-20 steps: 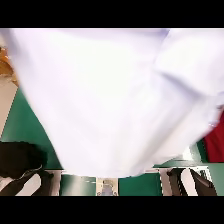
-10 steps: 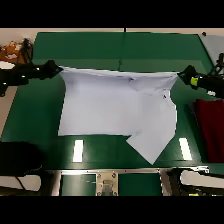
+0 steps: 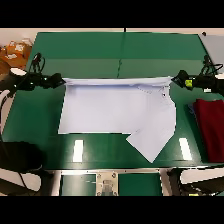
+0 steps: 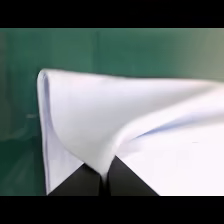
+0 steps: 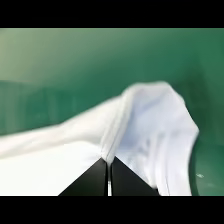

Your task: Fold the shirts.

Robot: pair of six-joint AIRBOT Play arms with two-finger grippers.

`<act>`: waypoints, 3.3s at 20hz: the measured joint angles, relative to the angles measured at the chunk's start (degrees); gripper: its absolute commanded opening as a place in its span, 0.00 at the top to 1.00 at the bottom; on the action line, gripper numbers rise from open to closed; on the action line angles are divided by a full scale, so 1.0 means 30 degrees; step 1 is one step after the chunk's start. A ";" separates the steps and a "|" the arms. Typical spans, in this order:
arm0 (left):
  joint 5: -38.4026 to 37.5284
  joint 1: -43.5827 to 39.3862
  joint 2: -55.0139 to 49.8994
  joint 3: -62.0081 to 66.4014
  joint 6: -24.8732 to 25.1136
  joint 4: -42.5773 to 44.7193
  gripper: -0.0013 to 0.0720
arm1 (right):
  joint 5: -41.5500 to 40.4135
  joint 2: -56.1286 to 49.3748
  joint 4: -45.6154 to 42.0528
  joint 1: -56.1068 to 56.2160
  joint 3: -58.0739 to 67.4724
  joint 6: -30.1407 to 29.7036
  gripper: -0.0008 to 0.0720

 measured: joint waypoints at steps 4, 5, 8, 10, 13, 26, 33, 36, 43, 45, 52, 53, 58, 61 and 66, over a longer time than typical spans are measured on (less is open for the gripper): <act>-0.0379 -0.0058 -0.0073 -0.0138 -0.0291 0.1355 0.94 | 0.0627 0.0597 -0.1370 -0.0226 -0.2040 0.0044 0.97; -0.0444 -0.0168 -0.0095 -0.0160 -0.0342 0.1596 0.94 | 0.0634 0.0656 -0.1530 -0.0240 -0.2433 0.0044 0.97; -0.0488 -0.0656 -0.0095 -0.0189 -0.0401 0.2033 0.94 | 0.0765 0.0758 -0.1800 -0.0284 -0.3191 0.0036 0.97; -0.0670 -0.0969 -0.0095 -0.0189 -0.0459 0.2200 0.94 | 0.0816 0.0787 -0.1923 -0.0299 -0.3417 0.0036 0.83; -0.1355 -0.0933 -0.0080 -0.0189 -0.1071 0.2514 0.52 | 0.1333 0.0852 -0.2018 -0.0350 -0.3337 0.0029 0.62; -1.2014 0.2106 0.3293 0.0590 -0.6885 0.5785 0.94 | 0.6878 0.7242 -0.8116 -0.3555 -0.5166 0.5952 0.97; -0.7533 -0.0510 1.2218 -0.9843 -1.0003 0.6805 0.15 | 0.8648 1.3457 -1.0338 -0.3854 -1.2495 0.9420 0.32; -0.4269 -0.2441 1.3661 -1.3894 -1.1497 0.6601 0.15 | 0.8145 1.4287 -0.9267 -0.3541 -1.5314 0.9581 0.32; 0.2703 -0.4707 1.2990 -1.7150 -1.2611 0.3271 0.15 | 0.6186 1.3835 -0.5945 -0.1960 -1.7981 0.9508 0.32; 0.3592 -0.4889 1.2699 -1.7347 -1.2626 0.2506 0.20 | 0.5814 1.3289 -0.5421 -0.1545 -1.8134 0.9486 0.35; 0.4386 -0.5034 1.2327 -1.7405 -1.1475 0.2273 0.94 | 0.4962 1.2342 -0.5005 -0.1049 -1.8163 0.8233 0.97; 0.4175 -0.5042 1.2313 -1.7143 -1.1329 0.2674 0.94 | 0.5064 1.2291 -0.5144 -0.1035 -1.7908 0.8029 0.97; -0.0270 -0.5013 1.2407 -1.4724 -1.1497 0.6943 0.94 | 0.7482 1.3253 -0.7643 -0.1013 -1.5788 0.8837 0.97; -0.3096 -0.5013 1.2415 -1.3937 -1.1693 0.8969 0.94 | 0.9493 1.4411 -0.9078 -0.1013 -1.4549 0.9551 0.97; -0.5770 -0.5027 1.2400 -1.3063 -1.1111 1.0178 0.94 | 1.1293 1.5548 -0.9544 -0.0998 -1.2692 1.0142 0.97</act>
